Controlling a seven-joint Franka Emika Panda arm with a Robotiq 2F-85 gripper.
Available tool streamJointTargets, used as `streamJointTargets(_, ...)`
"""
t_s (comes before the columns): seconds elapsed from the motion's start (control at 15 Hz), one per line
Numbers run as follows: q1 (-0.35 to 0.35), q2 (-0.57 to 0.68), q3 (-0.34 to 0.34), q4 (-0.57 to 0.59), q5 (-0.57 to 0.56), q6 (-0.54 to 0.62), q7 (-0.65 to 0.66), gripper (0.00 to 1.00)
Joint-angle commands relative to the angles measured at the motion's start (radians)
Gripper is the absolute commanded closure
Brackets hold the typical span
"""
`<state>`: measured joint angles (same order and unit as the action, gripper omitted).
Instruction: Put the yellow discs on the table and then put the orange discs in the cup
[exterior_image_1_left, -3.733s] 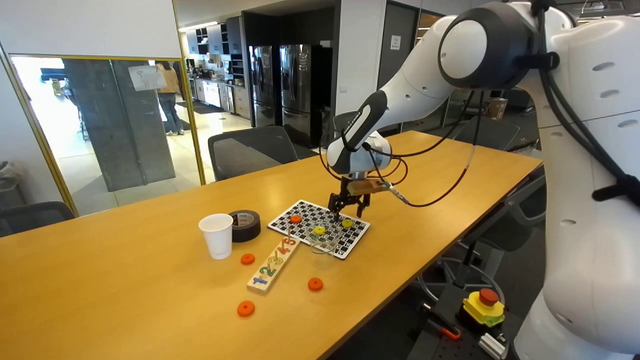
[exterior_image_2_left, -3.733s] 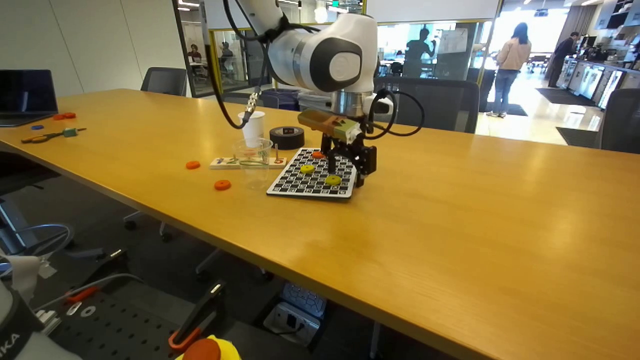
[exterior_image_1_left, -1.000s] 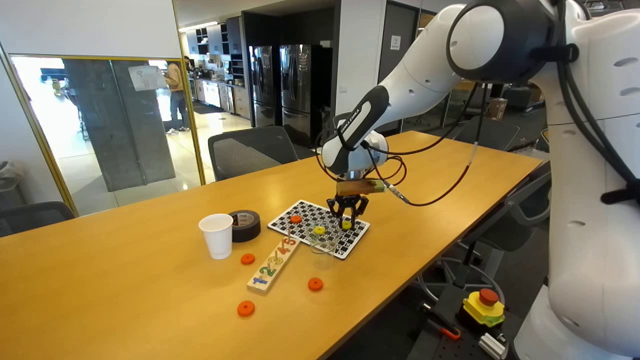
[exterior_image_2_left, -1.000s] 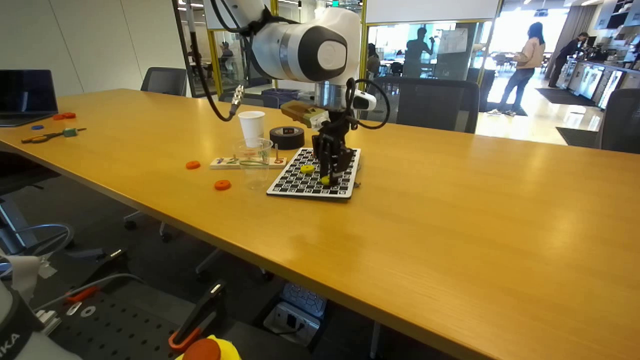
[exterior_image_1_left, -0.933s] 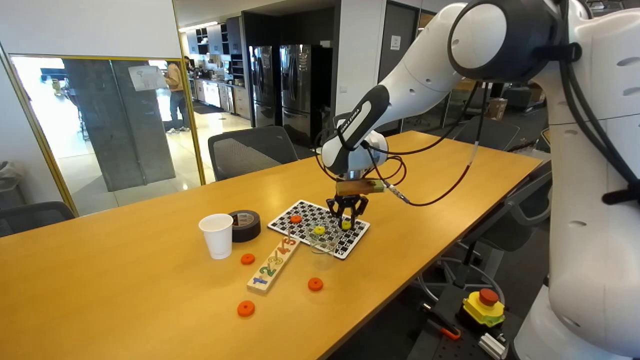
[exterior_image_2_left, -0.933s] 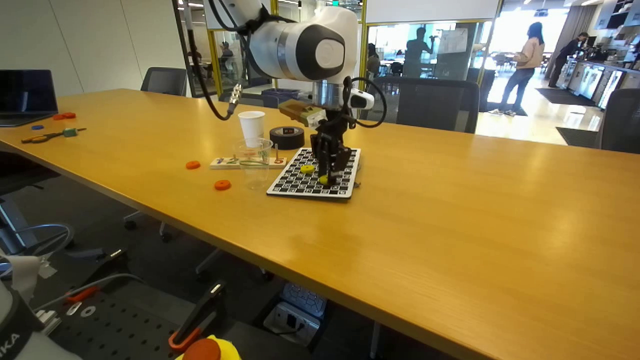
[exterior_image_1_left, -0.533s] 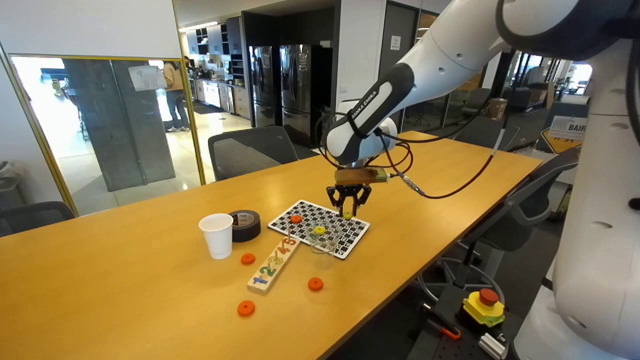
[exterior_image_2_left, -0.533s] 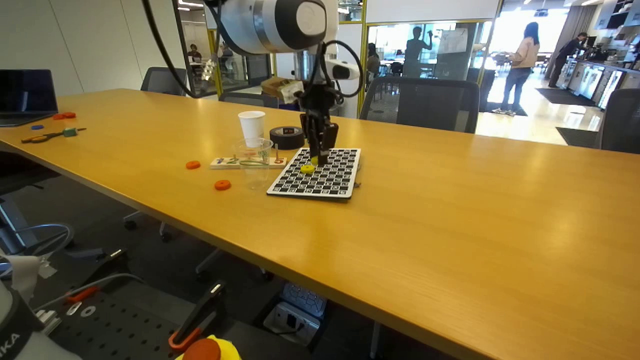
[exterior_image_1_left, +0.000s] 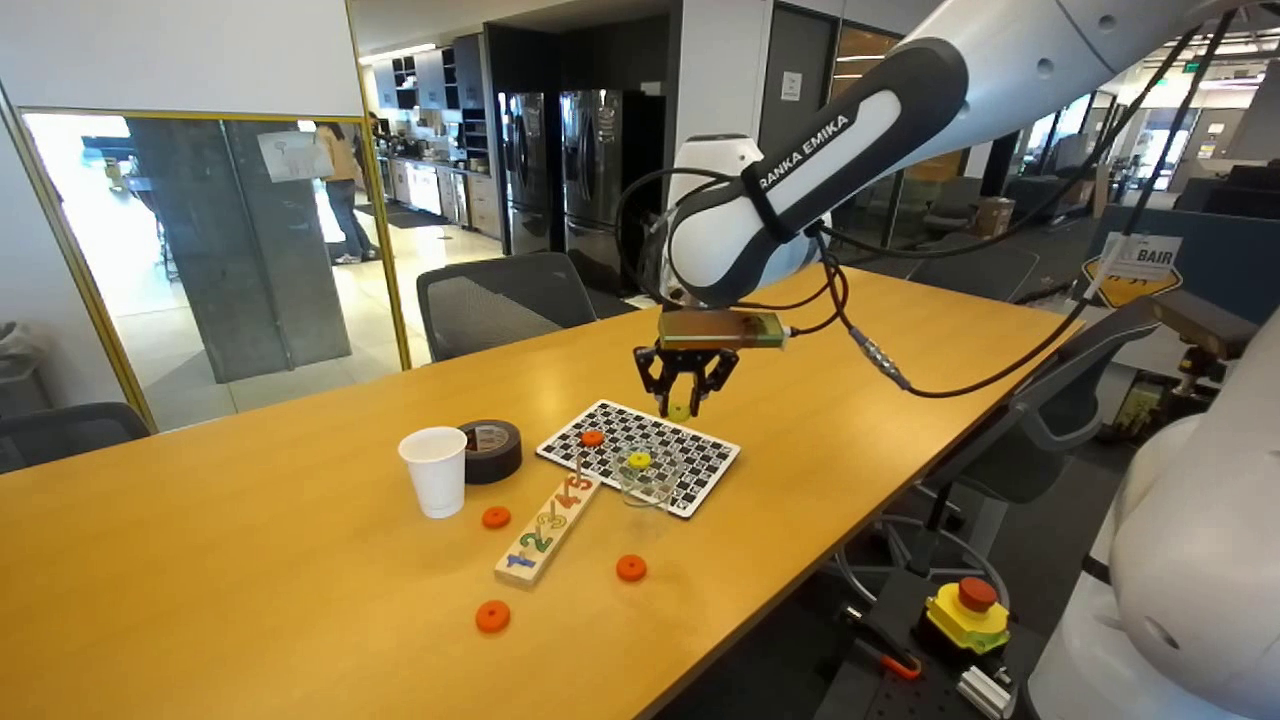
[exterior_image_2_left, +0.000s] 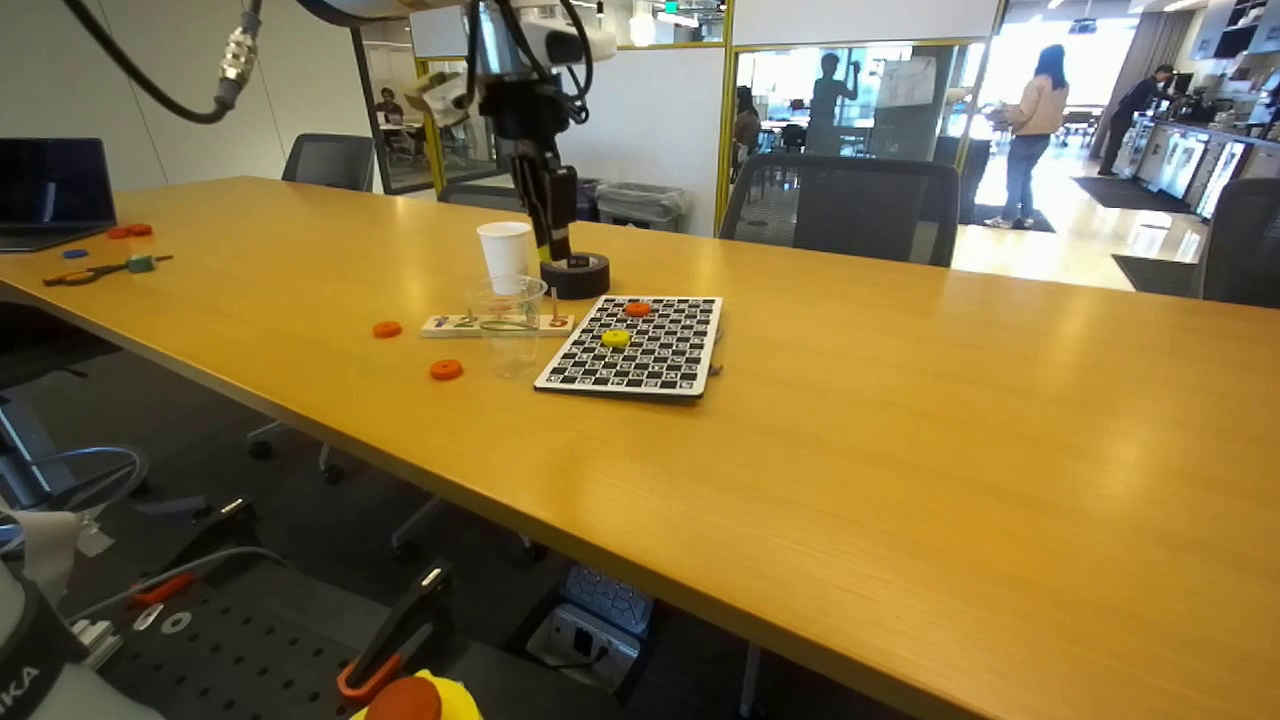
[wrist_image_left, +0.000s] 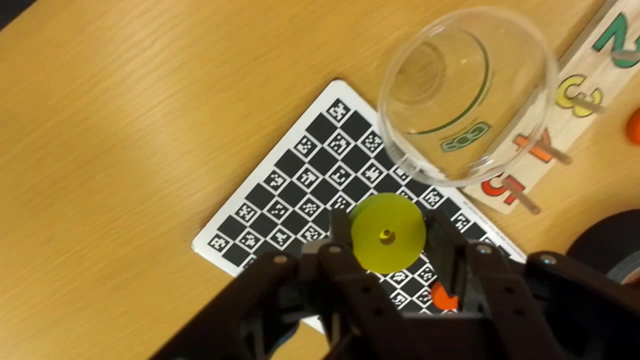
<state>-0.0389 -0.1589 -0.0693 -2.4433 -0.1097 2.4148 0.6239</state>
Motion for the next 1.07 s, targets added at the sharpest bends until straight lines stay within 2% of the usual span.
streamJointTargets(0.0, 0.013, -0.081, 0.048, -0.051, 0.087, 0.003, -0.068, 0.84)
streamJointTargets(0.27, 0.025, -0.064, 0.067, -0.044, 0.197, -0.010, -0.164, 0.84)
streamJointTargets(0.53, 0.028, -0.021, 0.057, -0.029, 0.286, -0.020, -0.266, 0.84)
streamJointTargets(1.0, 0.020, 0.068, 0.051, 0.012, 0.340, -0.030, -0.330, 0.84)
